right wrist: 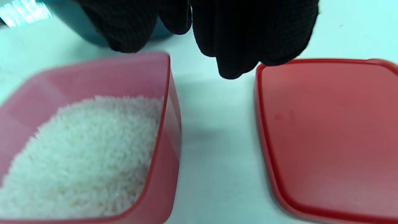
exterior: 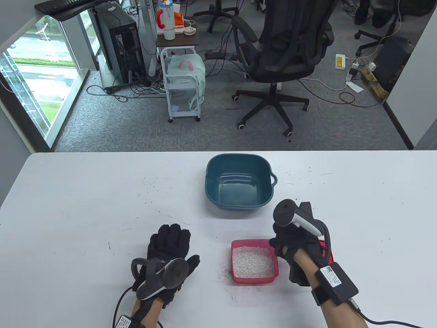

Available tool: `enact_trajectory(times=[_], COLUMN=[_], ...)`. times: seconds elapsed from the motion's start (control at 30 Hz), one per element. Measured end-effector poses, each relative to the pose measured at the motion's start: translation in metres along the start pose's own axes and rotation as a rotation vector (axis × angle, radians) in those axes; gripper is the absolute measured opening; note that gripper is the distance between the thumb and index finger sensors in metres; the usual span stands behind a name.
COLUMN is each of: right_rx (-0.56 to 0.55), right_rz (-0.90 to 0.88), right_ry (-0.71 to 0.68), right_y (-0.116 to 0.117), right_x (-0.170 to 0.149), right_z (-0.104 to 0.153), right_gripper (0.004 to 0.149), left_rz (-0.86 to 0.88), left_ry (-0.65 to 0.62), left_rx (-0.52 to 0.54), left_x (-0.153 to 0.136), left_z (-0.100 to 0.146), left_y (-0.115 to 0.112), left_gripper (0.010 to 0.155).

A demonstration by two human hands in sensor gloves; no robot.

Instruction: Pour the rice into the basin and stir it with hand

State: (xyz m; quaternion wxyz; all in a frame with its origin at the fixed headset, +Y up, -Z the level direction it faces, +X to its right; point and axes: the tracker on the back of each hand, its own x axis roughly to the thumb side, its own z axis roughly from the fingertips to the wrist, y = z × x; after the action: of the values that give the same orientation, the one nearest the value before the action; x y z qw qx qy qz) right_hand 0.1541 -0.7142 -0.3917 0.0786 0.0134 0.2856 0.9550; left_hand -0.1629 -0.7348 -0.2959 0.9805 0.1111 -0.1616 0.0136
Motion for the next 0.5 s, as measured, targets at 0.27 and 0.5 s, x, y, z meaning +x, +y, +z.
enact_trajectory(times=[0.27,0.5], right_rx=[0.057,0.102], right_rz=[0.143,0.127], right_ry=[0.092,0.03], right_y=[0.02,0.014], right_x=[0.024,0.03], right_z=[-0.038,-0.035], right_gripper=[0.058,0.048], left_rz=[0.004,0.021], left_ry=[-0.038,-0.035], left_rx=[-0.055,-0.062], left_x=[0.009,0.009], left_z=[-0.003,-0.002], left_y=[-0.014,-0.014], left_gripper=[0.08,0.08])
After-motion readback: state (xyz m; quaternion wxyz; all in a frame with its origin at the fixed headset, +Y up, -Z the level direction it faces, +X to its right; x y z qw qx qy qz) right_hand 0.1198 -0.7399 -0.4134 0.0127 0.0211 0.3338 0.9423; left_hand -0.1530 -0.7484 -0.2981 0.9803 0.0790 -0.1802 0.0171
